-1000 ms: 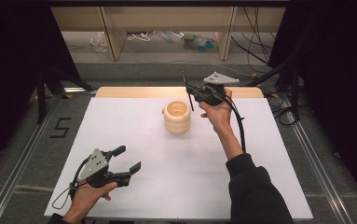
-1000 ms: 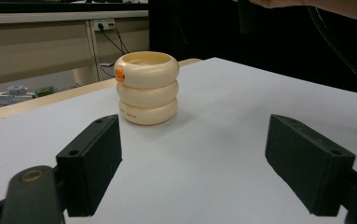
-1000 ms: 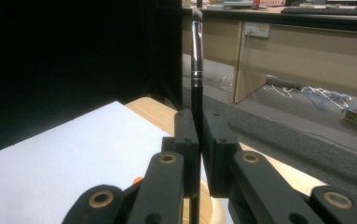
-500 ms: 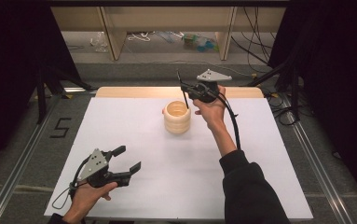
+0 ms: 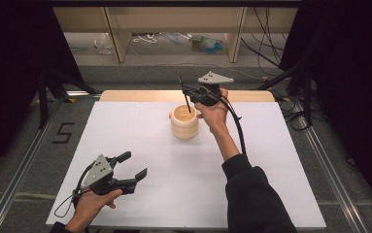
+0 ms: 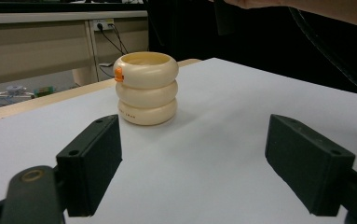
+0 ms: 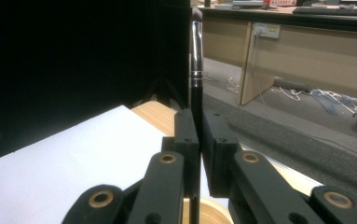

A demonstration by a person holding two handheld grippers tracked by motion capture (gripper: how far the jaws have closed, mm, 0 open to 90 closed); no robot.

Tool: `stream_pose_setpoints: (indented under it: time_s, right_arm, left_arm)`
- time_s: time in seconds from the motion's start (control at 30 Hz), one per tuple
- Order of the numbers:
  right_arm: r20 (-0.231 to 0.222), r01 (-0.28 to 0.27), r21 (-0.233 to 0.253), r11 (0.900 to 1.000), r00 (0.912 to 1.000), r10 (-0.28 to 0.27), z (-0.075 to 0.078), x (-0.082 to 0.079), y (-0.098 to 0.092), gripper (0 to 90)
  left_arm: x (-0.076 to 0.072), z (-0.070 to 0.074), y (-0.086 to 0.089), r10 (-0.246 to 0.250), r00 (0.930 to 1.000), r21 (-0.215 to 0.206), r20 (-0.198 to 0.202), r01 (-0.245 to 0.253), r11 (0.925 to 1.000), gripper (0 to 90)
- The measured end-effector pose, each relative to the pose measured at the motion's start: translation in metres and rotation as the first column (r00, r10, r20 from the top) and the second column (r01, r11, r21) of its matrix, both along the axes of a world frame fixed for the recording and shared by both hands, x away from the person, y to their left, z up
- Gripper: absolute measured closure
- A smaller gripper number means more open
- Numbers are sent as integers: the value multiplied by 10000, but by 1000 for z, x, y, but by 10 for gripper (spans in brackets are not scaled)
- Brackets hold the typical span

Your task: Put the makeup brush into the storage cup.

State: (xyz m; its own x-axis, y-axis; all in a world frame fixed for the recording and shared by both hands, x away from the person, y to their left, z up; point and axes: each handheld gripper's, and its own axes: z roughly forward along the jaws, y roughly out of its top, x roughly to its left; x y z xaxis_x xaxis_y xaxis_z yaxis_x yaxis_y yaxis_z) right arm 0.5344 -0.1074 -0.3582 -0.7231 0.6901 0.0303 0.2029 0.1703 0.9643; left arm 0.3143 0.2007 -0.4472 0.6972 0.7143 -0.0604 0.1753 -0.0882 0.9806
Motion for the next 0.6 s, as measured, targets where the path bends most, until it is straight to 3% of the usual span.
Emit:
stream_pose_setpoints:
  time_s: [0.07,0.6]
  right_arm:
    - [154,-28,-73,10000,9999,29,1,1,3,855]
    - [-94,64,-163,9998,9999,-66,-9,4,12,855]
  left_arm:
    - [0,0,0,4,10000,-28,-2,-4,10000,185]
    - [-1,1,0,-4,10000,-23,25,4,10000,185]
